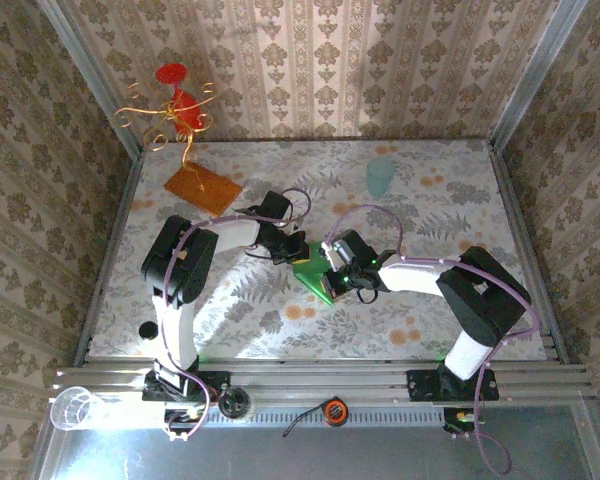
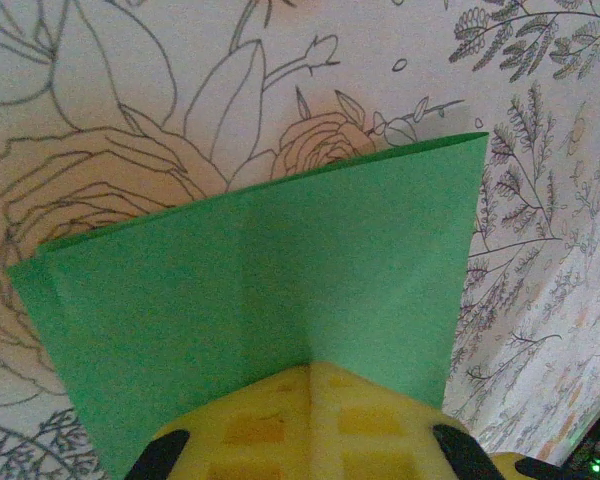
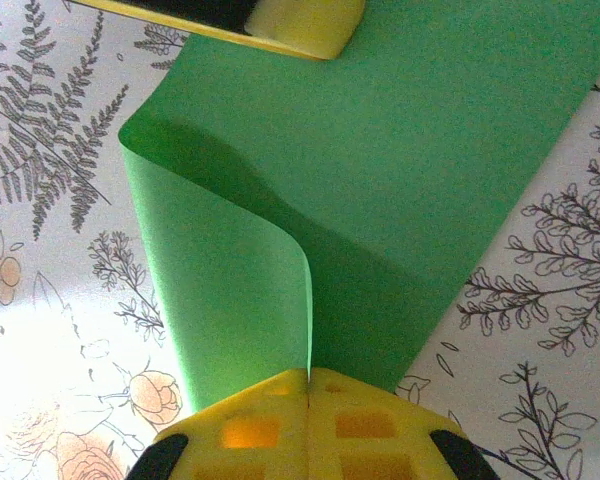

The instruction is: Fold a paper plane with a square sheet of paper (pick it up from the middle)

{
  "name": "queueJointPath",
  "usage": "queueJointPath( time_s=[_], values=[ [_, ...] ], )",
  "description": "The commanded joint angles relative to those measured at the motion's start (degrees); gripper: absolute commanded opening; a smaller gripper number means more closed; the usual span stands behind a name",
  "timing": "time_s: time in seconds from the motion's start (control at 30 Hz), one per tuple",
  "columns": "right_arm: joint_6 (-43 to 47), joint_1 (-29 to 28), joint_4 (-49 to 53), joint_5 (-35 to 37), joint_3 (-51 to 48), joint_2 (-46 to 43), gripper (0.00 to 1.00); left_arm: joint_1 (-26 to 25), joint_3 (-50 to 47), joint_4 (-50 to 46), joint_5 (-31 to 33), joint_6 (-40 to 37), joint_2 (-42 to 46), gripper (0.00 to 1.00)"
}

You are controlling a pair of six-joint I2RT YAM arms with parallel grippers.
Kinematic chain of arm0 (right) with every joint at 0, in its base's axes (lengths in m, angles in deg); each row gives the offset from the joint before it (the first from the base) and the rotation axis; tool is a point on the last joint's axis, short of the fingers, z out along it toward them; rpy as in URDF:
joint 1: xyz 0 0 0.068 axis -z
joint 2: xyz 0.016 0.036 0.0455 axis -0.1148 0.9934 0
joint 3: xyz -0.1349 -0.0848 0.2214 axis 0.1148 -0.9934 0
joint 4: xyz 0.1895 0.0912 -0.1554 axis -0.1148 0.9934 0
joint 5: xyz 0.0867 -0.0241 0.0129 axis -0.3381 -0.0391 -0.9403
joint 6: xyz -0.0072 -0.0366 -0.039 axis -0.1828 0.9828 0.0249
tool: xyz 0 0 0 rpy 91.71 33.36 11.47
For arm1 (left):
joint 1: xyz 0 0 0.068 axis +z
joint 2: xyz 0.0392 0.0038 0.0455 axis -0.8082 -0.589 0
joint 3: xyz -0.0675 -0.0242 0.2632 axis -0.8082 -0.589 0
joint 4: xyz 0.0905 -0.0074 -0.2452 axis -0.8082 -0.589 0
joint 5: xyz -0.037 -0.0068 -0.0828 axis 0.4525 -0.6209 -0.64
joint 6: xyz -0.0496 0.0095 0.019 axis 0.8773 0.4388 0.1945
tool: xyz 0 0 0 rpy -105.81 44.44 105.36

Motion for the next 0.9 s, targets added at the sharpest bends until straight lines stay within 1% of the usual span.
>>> queueJointPath(
  time_s=[0.0, 0.5, 0.87],
  values=[
    [-0.6, 0.23, 2.18, 1.9, 1.9, -0.03, 0.0, -0.56, -0.18, -4.37, 2.45, -2.01, -3.12, 0.0],
    [-1.24, 0.23, 5.61, 1.61, 3.32, 0.68, 0.0, -0.56, 0.49, -4.91, 2.81, -2.2, -3.51, 0.0],
    [-1.43, 0.23, 5.74, 1.99, 3.38, 1.43, 0.0, -0.56, 0.3, -4.74, 2.72, -2.2, -3.61, 0.0]
  ],
)
